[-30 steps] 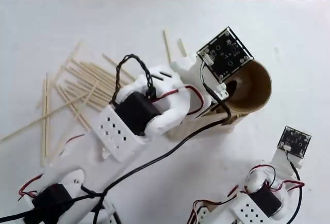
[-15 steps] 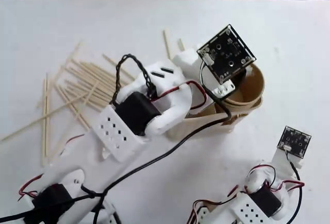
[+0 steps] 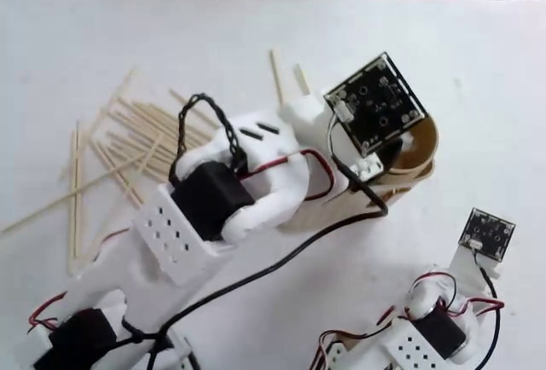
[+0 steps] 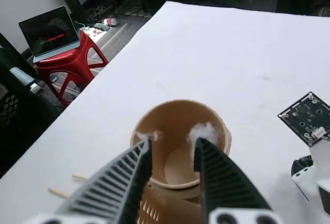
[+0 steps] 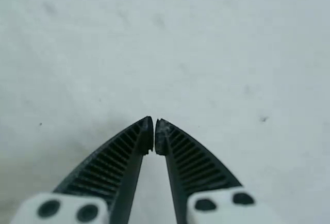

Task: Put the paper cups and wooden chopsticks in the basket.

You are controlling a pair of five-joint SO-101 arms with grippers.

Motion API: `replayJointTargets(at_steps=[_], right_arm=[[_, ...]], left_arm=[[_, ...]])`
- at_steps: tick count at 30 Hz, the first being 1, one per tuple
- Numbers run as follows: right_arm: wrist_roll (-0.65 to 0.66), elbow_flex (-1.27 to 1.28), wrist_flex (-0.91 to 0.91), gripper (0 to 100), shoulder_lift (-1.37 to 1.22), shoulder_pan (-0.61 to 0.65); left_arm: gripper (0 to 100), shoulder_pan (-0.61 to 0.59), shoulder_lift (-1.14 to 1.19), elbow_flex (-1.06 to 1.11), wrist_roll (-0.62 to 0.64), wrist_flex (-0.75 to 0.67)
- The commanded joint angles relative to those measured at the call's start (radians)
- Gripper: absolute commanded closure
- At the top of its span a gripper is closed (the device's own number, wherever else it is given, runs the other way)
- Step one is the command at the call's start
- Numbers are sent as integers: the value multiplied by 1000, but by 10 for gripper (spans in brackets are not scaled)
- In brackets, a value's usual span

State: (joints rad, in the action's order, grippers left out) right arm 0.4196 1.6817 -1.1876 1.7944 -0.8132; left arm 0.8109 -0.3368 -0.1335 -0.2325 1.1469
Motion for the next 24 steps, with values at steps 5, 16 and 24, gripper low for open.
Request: replayJointTargets(at_steps=[5, 16, 24], right_arm=[[-3, 9, 10, 979, 8, -12], [-3, 9, 10, 979, 8, -12], [-3, 9, 10, 979, 8, -12]], left_arm=[[844, 153, -44, -74, -17, 150], [845, 285, -36, -77, -17, 64], [845, 280, -39, -81, -17, 71]])
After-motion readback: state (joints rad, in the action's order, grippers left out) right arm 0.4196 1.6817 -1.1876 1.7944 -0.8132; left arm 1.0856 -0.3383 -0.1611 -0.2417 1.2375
